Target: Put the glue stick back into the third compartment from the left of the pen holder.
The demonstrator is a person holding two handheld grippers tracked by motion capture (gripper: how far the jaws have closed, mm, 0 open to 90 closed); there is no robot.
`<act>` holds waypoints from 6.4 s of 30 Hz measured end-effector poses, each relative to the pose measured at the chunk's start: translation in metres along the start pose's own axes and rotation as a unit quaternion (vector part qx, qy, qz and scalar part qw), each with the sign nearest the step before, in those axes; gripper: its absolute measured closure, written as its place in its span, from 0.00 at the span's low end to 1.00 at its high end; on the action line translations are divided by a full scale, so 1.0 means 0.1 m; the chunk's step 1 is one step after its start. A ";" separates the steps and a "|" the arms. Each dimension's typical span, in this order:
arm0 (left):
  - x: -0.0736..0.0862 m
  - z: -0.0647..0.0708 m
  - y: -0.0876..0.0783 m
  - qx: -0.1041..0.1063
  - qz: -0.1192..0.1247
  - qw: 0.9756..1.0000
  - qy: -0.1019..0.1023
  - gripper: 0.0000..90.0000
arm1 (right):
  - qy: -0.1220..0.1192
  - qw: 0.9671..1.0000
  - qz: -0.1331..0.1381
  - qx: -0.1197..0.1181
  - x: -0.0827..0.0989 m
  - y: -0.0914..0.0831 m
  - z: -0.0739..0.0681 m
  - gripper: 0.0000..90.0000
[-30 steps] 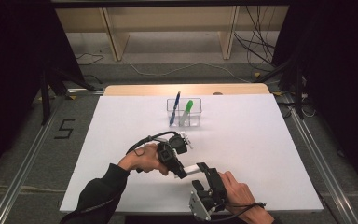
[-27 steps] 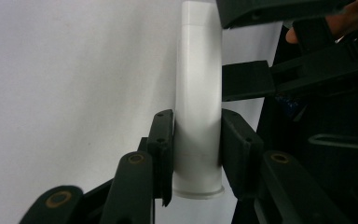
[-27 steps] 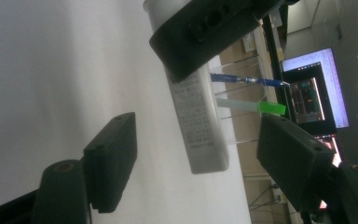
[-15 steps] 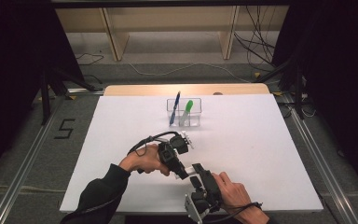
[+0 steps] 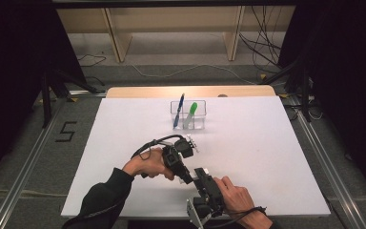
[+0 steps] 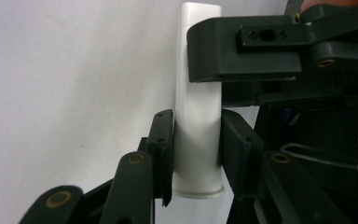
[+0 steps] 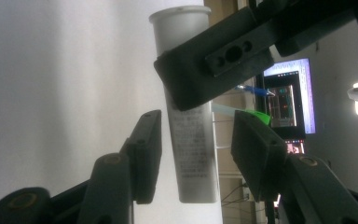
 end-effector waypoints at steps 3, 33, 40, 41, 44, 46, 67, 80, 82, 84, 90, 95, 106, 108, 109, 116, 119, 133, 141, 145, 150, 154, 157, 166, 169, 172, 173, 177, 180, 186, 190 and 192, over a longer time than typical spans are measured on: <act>0.00 0.00 0.00 0.001 0.000 1.000 -0.001 0.74 | 0.005 1.000 0.000 0.003 -0.01 0.01 -0.02 0.64; 0.00 0.00 -0.01 0.014 -0.002 1.000 -0.010 0.63 | -0.048 0.999 -0.006 0.008 -0.03 0.03 -0.09 0.79; 0.07 -0.01 -0.14 0.003 0.034 0.999 -0.007 0.40 | -0.041 0.999 -0.006 -0.002 0.02 0.03 -0.09 0.79; 0.08 -0.03 -0.16 0.003 0.039 0.999 -0.009 0.38 | -0.038 0.999 -0.006 -0.003 0.03 0.02 -0.09 0.79; 0.14 -0.06 -0.21 -0.004 0.066 0.998 -0.021 0.35 | -0.035 0.999 -0.008 -0.007 0.08 0.03 -0.06 0.79; 0.17 -0.09 -0.24 -0.008 0.083 0.996 -0.026 0.34 | -0.012 1.000 -0.009 -0.015 0.11 0.03 -0.05 0.79; 0.78 -0.32 -0.41 -0.088 0.337 0.933 -0.087 0.27 | 0.316 0.944 0.023 -0.095 0.77 0.29 0.45 0.79; 1.11 -0.41 -0.38 -0.120 0.430 0.887 -0.120 0.25 | 0.558 0.820 0.067 -0.105 1.27 0.78 0.90 0.79; 1.16 -0.43 -0.38 -0.121 0.438 0.882 -0.123 0.25 | 0.579 0.806 0.068 -0.103 1.31 0.87 0.95 0.79; 1.20 -0.44 -0.37 -0.123 0.439 0.881 -0.125 0.25 | 0.593 0.796 0.073 -0.096 1.34 0.96 1.00 0.79; 1.27 -0.43 -0.36 -0.136 0.444 0.878 -0.117 0.25 | 0.630 0.768 0.073 -0.094 1.36 1.21 1.10 0.79; 1.32 -0.44 -0.35 -0.136 0.450 0.875 -0.119 0.25 | 0.648 0.753 0.071 -0.087 1.37 1.39 1.18 0.79; 1.36 -0.44 -0.38 -0.132 0.464 0.867 -0.124 0.24 | 0.660 0.746 0.050 -0.076 1.38 1.68 1.30 0.79; 1.36 -0.43 -0.38 -0.132 0.460 0.870 -0.120 0.24 | 0.658 0.748 0.046 -0.074 1.38 1.72 1.31 0.79; 1.36 -0.43 -0.38 -0.134 0.461 0.869 -0.120 0.24 | 0.659 0.747 0.045 -0.073 1.38 1.74 1.31 0.79; 1.34 -0.43 -0.34 -0.133 0.453 0.874 -0.117 0.24 | 0.674 0.734 0.038 -0.070 1.38 1.88 1.29 0.79; 1.33 -0.42 -0.34 -0.132 0.451 0.875 -0.115 0.24 | 0.674 0.735 0.037 -0.068 1.36 1.93 1.30 0.79; 1.32 -0.41 -0.31 -0.131 0.445 0.878 -0.114 0.24 | 0.683 0.727 0.024 -0.064 1.32 2.07 1.28 0.78; 1.32 -0.41 -0.32 -0.131 0.445 0.879 -0.115 0.24 | 0.685 0.725 0.021 -0.066 1.31 2.11 1.26 0.78; 1.32 -0.41 -0.31 -0.130 0.444 0.879 -0.114 0.24 | 0.689 0.722 0.019 -0.066 1.31 2.13 1.25 0.78; 1.32 -0.41 -0.32 -0.128 0.443 0.880 -0.115 0.24 | 0.691 0.719 0.026 -0.069 1.31 2.13 1.24 0.70; 1.32 -0.41 -0.32 -0.129 0.445 0.879 -0.114 0.24 | 0.694 0.716 0.046 -0.063 1.33 2.08 1.31 0.60; 1.32 -0.41 -0.32 -0.129 0.444 0.879 -0.114 0.24 | 0.691 0.718 0.048 -0.061 1.37 2.02 1.36 0.54; 1.32 -0.42 -0.32 -0.125 0.445 0.878 -0.120 0.24 | 0.670 0.730 0.051 -0.124 1.43 1.77 1.39 0.35; 1.32 -0.43 -0.33 -0.122 0.446 0.878 -0.124 0.24 | 0.657 0.738 0.062 -0.144 1.39 1.58 1.38 0.33; 1.32 -0.44 -0.33 -0.122 0.446 0.878 -0.124 0.24 | 0.647 0.742 0.077 -0.158 1.36 1.37 1.35 0.31; 1.32 -0.44 -0.33 -0.120 0.446 0.878 -0.124 0.24 | 0.644 0.744 0.081 -0.162 1.34 1.29 1.33 0.31; 1.32 -0.43 -0.33 -0.117 0.449 0.877 -0.126 0.24 | 0.629 0.751 0.100 -0.174 1.30 0.99 1.22 0.30; 1.32 -0.44 -0.33 -0.113 0.449 0.877 -0.127 0.24 | 0.626 0.752 0.109 -0.177 1.28 0.78 1.14 0.29; 1.32 -0.44 -0.32 -0.111 0.448 0.878 -0.129 0.24 | 0.625 0.750 0.124 -0.177 1.32 0.48 0.97 0.29; 1.33 -0.44 -0.33 -0.104 0.450 0.878 -0.129 0.24 | 0.615 0.758 0.132 -0.171 1.32 0.32 0.86 0.28; 1.33 -0.44 -0.33 -0.100 0.452 0.877 -0.129 0.24 | 0.615 0.757 0.138 -0.171 1.32 0.25 0.82 0.28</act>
Point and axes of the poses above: each handheld gripper's, and its own axes: y roughly forward along the jaws, x roughly out of its underside, z roughly to its right, the point moved 1 cm from there along y, roughly forward along the jaws, and after that the axes turned 14 degrees about -y, right-handed, at the moved point
